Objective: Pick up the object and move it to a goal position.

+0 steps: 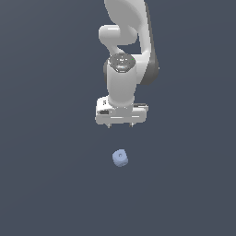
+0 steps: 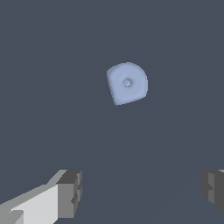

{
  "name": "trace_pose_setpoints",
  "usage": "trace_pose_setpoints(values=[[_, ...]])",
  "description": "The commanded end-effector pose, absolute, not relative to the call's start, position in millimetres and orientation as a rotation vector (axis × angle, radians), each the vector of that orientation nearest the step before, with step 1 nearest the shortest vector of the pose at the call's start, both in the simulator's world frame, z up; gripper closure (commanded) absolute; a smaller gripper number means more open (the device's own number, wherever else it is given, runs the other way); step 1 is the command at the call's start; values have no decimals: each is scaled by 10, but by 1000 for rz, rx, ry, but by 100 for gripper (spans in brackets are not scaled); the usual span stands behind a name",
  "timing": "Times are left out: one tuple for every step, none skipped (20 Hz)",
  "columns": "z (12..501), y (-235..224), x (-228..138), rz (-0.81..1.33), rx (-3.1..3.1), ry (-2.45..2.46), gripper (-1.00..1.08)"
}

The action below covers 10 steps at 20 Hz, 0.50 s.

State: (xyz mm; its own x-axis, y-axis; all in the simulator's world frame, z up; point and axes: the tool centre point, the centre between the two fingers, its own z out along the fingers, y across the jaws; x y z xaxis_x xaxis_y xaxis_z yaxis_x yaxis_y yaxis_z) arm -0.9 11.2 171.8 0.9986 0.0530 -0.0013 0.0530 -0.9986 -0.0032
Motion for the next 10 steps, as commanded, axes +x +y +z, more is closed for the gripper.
trace_pose_setpoints(values=[[1718, 112, -9, 2, -3137, -83, -92], [1718, 118, -7, 2, -3137, -83, -92], [1726, 133, -2, 0, -3136, -83, -92], [1736, 157, 6, -2, -3135, -83, -92], [1750, 192, 17, -5, -3132, -83, -92], [1767, 236, 31, -9, -3130, -84, -92], [1785, 282, 45, -12, -3127, -84, -92], [1799, 316, 56, -15, -3125, -84, -92], [1807, 341, 64, -17, -3123, -85, -92], [1812, 355, 69, -18, -3122, -85, -92]])
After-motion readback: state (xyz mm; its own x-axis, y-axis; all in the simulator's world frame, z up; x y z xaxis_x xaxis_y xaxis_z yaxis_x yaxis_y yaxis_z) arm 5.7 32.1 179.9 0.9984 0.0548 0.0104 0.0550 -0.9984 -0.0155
